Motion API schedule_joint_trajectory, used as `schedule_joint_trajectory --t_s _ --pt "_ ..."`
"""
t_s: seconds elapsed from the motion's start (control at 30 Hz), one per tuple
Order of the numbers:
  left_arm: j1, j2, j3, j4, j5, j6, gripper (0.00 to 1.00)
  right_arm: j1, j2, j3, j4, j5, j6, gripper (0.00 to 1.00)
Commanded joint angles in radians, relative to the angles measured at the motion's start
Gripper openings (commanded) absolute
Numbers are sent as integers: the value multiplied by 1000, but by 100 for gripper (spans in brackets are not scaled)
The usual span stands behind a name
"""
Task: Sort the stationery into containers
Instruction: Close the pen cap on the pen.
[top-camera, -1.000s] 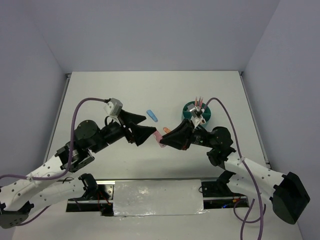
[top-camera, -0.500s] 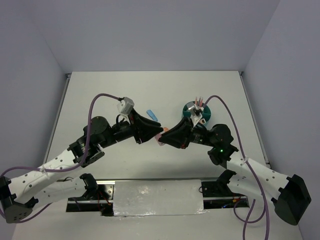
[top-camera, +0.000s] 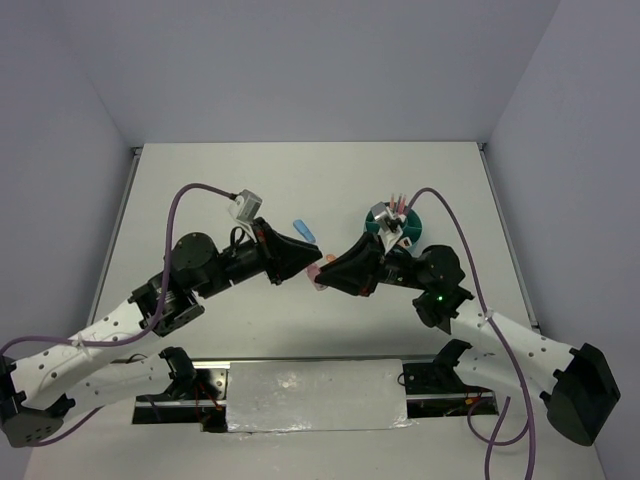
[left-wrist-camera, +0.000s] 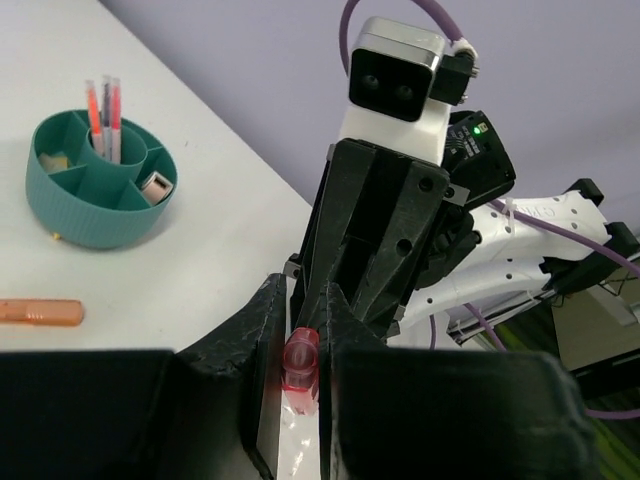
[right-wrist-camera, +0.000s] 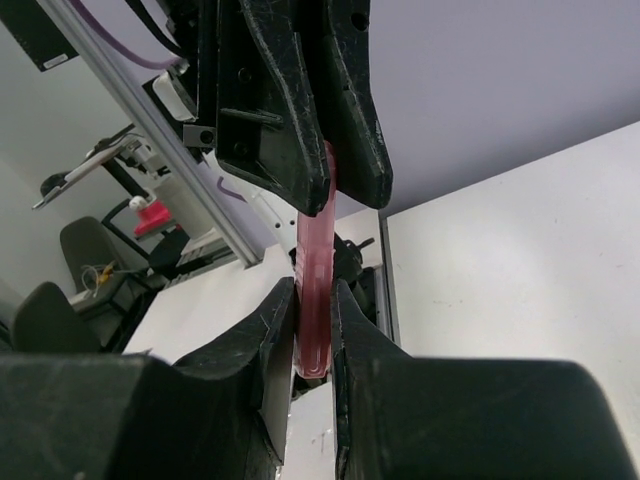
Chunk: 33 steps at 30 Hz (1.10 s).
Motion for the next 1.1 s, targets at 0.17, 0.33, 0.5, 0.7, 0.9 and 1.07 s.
schedule_joint_trajectory --t_s 0.17,0.33,0.5,0.7,0.9,1.07 --pt "79 -41 141 25 -211 -59 0 17 47 -74 86 -149 -46 0" --pt "89 -67 110 76 -211 -47 0 18 38 -75 33 -137 -50 0" --pt "96 -87 104 79 -201 -36 0 18 37 -83 22 -123 -47 5" --pt "96 -99 70 59 -224 -82 0 18 9 -45 -73 -71 -111 63" --pt "98 -115 52 34 -238 -77 0 17 -42 -54 -139 -21 -135 60" --pt "98 -116 44 61 -199 -83 0 15 -58 -43 -153 34 -132 64"
